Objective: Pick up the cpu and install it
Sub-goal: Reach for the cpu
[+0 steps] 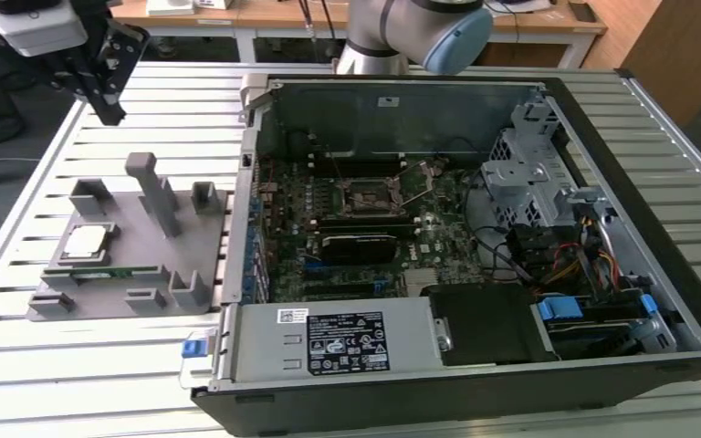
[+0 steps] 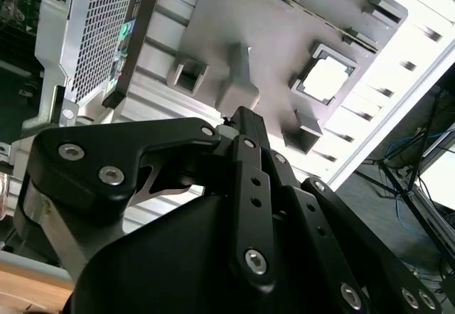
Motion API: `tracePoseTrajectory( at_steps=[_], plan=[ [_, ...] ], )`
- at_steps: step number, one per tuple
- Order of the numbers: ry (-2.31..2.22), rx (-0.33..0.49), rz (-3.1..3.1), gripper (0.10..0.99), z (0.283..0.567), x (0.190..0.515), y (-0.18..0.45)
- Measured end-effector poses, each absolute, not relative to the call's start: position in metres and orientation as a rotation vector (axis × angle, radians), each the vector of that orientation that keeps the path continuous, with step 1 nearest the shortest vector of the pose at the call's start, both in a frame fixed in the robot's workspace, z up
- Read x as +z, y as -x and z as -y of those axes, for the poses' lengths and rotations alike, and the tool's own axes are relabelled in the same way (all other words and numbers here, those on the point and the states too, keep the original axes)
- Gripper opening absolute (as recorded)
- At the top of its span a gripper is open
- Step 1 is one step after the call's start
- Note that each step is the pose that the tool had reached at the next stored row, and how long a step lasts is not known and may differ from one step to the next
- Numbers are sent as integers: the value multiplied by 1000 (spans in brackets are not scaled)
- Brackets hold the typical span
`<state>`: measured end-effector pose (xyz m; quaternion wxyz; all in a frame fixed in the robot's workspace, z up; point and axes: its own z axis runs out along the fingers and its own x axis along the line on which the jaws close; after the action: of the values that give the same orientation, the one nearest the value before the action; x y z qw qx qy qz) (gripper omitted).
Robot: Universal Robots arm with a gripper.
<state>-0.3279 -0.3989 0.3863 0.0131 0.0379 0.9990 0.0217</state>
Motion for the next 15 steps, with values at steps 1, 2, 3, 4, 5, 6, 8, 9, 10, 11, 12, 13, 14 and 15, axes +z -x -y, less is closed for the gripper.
tracePoseTrajectory(
  at_steps=[1, 2, 3, 4, 5, 6, 8, 9, 10, 11, 12, 13, 14, 15],
  plan=[
    [-118, 68, -3113, 106, 399, 386, 329],
    [-118, 68, -3113, 106, 399, 386, 330],
    [-118, 68, -3113, 106, 399, 386, 332],
    [-118, 68, -3113, 106, 399, 386, 333],
    [-118, 68, -3113, 106, 399, 386, 334],
    [-118, 68, -3113, 106, 399, 385, 336],
    [-118, 68, -3113, 106, 399, 385, 338],
    [-118, 68, -3113, 106, 399, 385, 339],
    [-118, 68, -3113, 106, 399, 385, 341],
    [-118, 68, -3113, 106, 399, 385, 342],
    [-118, 68, -3113, 106, 399, 384, 343],
    [-118, 68, -3113, 106, 399, 384, 345],
    [-118, 68, -3113, 106, 399, 384, 346],
    [-118, 68, -3113, 106, 399, 384, 347]
  ],
)
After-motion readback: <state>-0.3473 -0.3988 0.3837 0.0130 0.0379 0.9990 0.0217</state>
